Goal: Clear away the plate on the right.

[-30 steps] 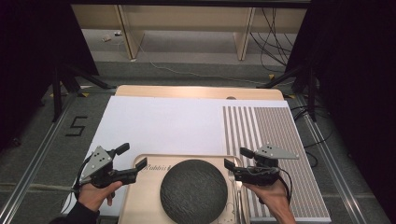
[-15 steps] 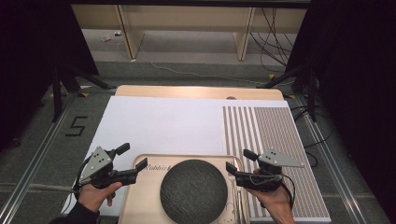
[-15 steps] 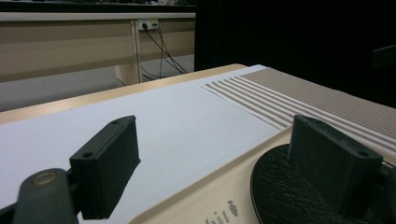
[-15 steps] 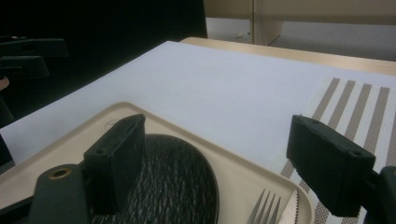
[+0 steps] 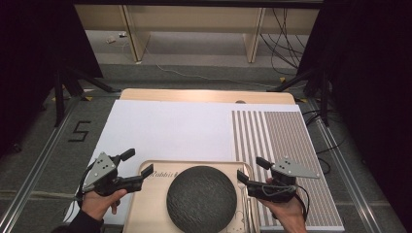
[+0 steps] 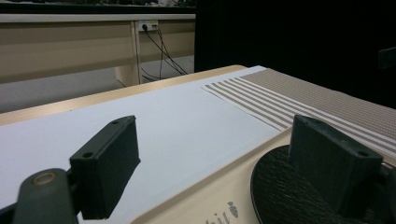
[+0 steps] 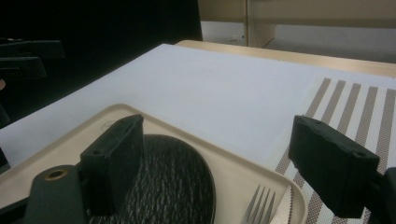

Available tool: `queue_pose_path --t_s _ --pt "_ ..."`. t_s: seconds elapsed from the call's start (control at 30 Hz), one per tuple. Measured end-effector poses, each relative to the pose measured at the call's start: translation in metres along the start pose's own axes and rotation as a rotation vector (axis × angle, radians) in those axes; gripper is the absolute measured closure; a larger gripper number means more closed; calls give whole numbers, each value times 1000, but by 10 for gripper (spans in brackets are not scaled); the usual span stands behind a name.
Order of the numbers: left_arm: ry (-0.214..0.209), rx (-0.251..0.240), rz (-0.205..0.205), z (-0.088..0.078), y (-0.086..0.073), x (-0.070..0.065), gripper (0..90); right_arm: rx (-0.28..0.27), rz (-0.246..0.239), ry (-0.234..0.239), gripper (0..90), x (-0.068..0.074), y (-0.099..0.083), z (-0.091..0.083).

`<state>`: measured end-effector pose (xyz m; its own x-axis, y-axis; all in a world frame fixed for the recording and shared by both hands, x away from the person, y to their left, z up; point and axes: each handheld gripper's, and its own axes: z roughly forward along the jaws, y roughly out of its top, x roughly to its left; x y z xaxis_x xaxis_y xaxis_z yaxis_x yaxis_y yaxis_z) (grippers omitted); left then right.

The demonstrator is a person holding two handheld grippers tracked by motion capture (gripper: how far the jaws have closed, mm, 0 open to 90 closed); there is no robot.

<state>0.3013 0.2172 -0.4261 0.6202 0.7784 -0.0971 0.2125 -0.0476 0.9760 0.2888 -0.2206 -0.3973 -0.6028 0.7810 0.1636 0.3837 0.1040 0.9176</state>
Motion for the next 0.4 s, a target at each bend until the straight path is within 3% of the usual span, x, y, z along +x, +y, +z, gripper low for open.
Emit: queue_pose_path --t_s 0.4 --pt "-1 4 2 0 0 0 158 -22 -11 1 183 2 1 0"
